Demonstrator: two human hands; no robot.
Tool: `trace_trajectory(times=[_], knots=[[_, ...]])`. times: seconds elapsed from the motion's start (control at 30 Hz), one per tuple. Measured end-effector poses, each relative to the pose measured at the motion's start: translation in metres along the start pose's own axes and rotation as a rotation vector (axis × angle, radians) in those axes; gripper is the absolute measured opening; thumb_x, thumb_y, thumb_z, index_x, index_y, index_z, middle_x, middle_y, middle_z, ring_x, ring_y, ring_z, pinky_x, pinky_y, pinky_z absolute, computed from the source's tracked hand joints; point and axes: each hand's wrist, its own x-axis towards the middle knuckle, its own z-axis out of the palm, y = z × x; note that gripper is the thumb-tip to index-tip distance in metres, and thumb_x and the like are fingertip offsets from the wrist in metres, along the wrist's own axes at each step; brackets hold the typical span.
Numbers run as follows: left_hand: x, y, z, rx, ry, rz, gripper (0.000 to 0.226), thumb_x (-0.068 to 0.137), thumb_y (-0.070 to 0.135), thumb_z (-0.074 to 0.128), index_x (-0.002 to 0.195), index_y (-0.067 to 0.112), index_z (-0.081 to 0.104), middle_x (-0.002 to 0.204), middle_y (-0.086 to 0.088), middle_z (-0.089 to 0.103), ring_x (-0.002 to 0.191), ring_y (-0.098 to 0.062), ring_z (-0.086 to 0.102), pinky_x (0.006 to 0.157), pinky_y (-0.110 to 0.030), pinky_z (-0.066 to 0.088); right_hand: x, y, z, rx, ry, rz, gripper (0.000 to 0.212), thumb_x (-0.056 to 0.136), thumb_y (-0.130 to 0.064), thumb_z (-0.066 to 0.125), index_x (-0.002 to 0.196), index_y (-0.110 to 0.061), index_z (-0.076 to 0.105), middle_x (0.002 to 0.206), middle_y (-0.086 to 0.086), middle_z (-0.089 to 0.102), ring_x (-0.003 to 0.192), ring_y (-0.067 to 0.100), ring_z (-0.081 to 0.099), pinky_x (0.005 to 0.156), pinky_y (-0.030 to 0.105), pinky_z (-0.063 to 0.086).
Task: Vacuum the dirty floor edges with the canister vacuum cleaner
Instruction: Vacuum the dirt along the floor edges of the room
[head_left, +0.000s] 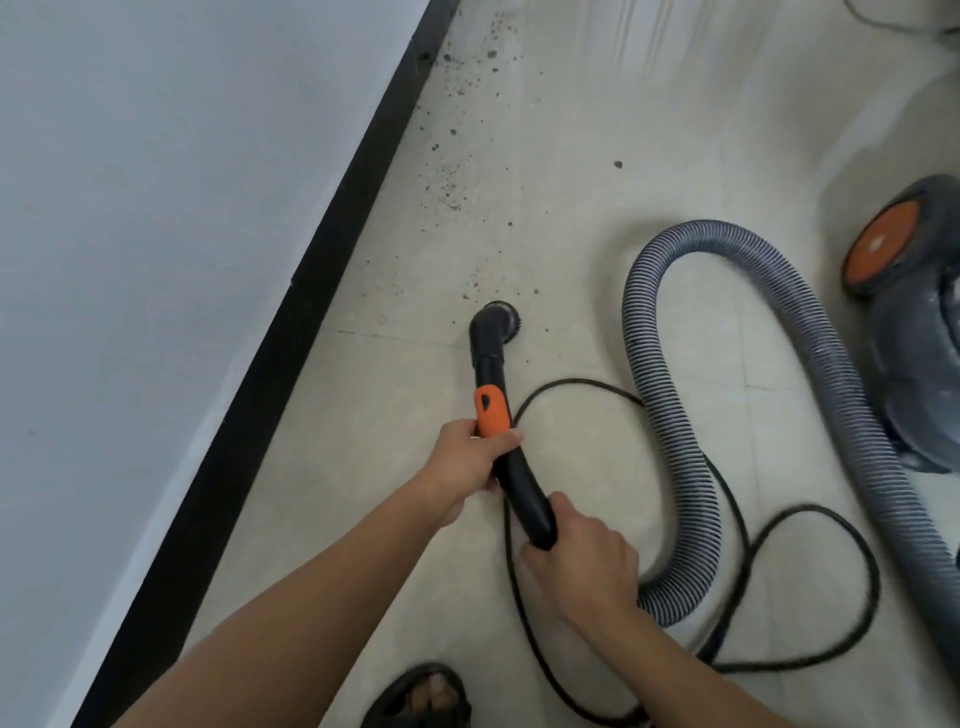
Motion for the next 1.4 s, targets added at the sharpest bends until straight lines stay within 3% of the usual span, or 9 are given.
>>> trace_trajectory(times=[0.13,0.27,0.37,0.5,0.67,0.97,1.07,1.2,1.4], knots=[[-0.018,-0.016,-0.004,0.082,-0.039,-0.05,0.027,0.087,0.017,0.069,0.101,-0.004,0.061,0.085,-0.016,0.063,0.075,-0.028,0.062,0.067,-0.038,0.05,-0.025,0.005,0.013,0.011,-0.064,0.052,0.027,0.085,-0.048,0.051,0.101,-0.029,0.041,0.097,-0.002,0.066,0.097,0.025,0.064,0.069,0.034,0.034],[-0.035,-0.038,0.008,0.133,-0.113,-0.056,0.024,0.087,0.015,0.069,0.102,-0.002,0.06,0.085,-0.015,0.062,0.071,-0.025,0.061,0.056,-0.032,0.049,-0.053,0.015,0.03,0.14,-0.117,0.222,0.034,0.082,-0.055,0.05,0.105,-0.033,0.039,0.101,-0.007,0.065,0.102,0.019,0.063,0.083,0.032,0.045],[-0.037,-0.037,0.018,0.166,-0.139,-0.049,0.027,0.086,0.018,0.07,0.105,0.001,0.059,0.09,-0.016,0.064,0.072,-0.023,0.062,0.052,-0.027,0.049,-0.06,0.015,0.03,0.152,-0.097,0.263,0.031,0.082,-0.055,0.049,0.103,-0.035,0.039,0.097,-0.008,0.064,0.099,0.019,0.064,0.085,0.031,0.046],[-0.04,-0.038,-0.013,0.141,-0.024,-0.047,0.024,0.086,0.016,0.069,0.098,-0.002,0.06,0.082,-0.015,0.062,0.065,-0.023,0.06,0.048,-0.027,0.046,-0.051,-0.003,0.029,0.057,-0.171,0.076,0.038,0.083,-0.044,0.055,0.116,-0.032,0.041,0.107,-0.003,0.066,0.105,0.026,0.062,0.076,0.033,0.038],[-0.031,-0.038,-0.06,-0.02,0.206,-0.043,0.02,0.089,0.016,0.066,0.095,-0.002,0.06,0.077,-0.014,0.063,0.058,-0.021,0.058,0.045,-0.026,0.044,-0.016,-0.033,0.032,-0.039,-0.176,-0.171,0.03,0.083,-0.038,0.056,0.108,-0.026,0.043,0.102,0.002,0.066,0.095,0.029,0.063,0.069,0.034,0.034],[0.028,0.025,0.035,0.09,0.023,0.079,0.02,0.088,0.02,0.067,0.098,0.005,0.058,0.085,-0.009,0.058,0.062,-0.013,0.053,0.044,-0.016,0.038,0.026,0.0,-0.004,0.08,0.083,0.091,0.024,0.084,-0.039,0.06,0.094,-0.027,0.041,0.077,-0.008,0.053,0.07,0.02,0.051,0.063,0.031,0.038],[0.029,0.016,0.009,0.021,0.177,0.047,0.017,0.086,0.018,0.067,0.092,0.004,0.059,0.081,-0.012,0.059,0.06,-0.016,0.054,0.045,-0.021,0.04,0.039,-0.007,-0.001,0.023,0.0,-0.052,0.025,0.081,-0.038,0.06,0.096,-0.026,0.044,0.083,-0.005,0.058,0.073,0.022,0.054,0.063,0.031,0.038],[0.021,-0.012,-0.035,-0.144,0.406,0.024,0.016,0.087,0.02,0.066,0.087,0.007,0.059,0.081,-0.012,0.061,0.07,-0.024,0.058,0.062,-0.035,0.049,0.056,-0.027,0.009,-0.139,-0.106,-0.294,0.028,0.082,-0.037,0.059,0.104,-0.023,0.047,0.094,0.001,0.065,0.083,0.025,0.062,0.063,0.031,0.035],[0.055,0.03,-0.006,0.004,0.149,0.082,0.019,0.088,0.025,0.067,0.082,0.011,0.057,0.077,-0.008,0.058,0.062,-0.018,0.054,0.053,-0.027,0.041,0.07,-0.025,-0.002,-0.029,0.052,-0.051,0.022,0.083,-0.036,0.058,0.096,-0.027,0.043,0.078,-0.007,0.052,0.069,0.021,0.047,0.061,0.031,0.033]])
